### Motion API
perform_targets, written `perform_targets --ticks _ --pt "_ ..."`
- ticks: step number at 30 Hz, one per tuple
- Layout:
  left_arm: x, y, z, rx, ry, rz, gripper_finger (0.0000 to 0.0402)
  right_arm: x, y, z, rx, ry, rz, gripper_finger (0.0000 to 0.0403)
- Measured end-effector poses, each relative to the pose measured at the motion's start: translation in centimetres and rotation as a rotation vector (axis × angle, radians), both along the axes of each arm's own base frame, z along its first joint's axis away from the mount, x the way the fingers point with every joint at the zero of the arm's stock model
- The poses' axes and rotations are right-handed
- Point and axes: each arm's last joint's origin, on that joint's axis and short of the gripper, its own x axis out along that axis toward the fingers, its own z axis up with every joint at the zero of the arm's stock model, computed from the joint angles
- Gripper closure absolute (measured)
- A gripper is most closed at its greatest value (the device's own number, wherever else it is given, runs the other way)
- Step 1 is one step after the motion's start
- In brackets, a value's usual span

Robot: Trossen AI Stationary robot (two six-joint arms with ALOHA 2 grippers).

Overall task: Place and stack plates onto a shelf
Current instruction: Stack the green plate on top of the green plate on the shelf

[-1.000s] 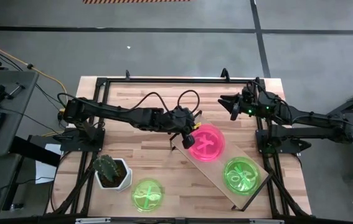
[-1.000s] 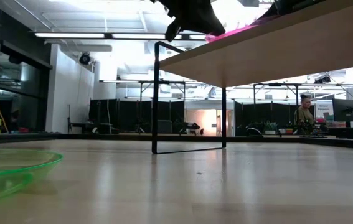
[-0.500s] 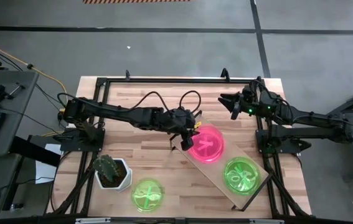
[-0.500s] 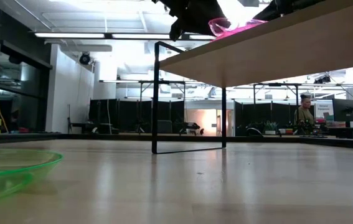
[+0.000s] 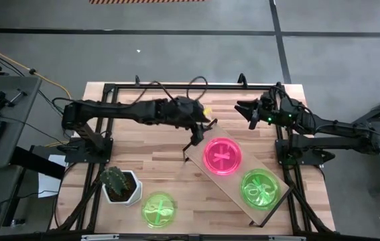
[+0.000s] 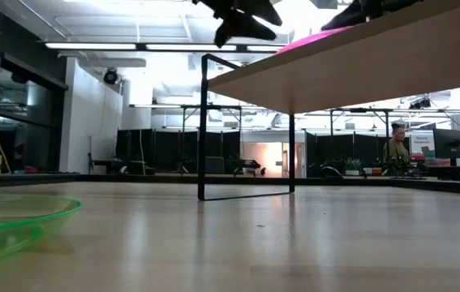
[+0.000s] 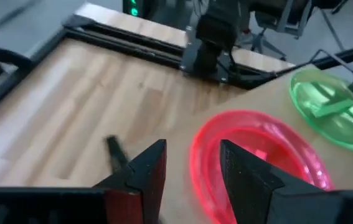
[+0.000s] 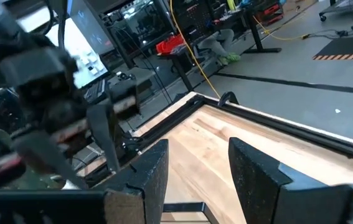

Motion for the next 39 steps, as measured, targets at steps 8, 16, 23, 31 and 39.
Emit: perform_targets --ticks 8,16,23,31,39 --pt "-3.1 2.3 4.3 0.082 -0.119 -0.003 0.0261 -0.2 0.1 0.2 -0.042 0.004 0.017 0.0252" --pt "-6.5 3.4 3.7 0.021 -0.389 0.024 0.0261 -0.1 0.4 0.2 -0.061 0.008 0.145 0.0252" --pt "-11.2 2.4 1.3 -0.051 -0.539 0.105 0.0261 0.2 0.8 0.8 -0.014 -0.086 0.252 0.0252" --pt "-13.5 1.1 2.2 0.096 -0.552 0.034 0.0261 1.1 1.9 2.2 0.011 -0.214 0.371 0.0252" --pt "-14.6 0.6 3.2 0.158 -0.592 -0.09 0.0261 4.2 3.4 5.0 -0.012 -0.132 0.394 0.0252"
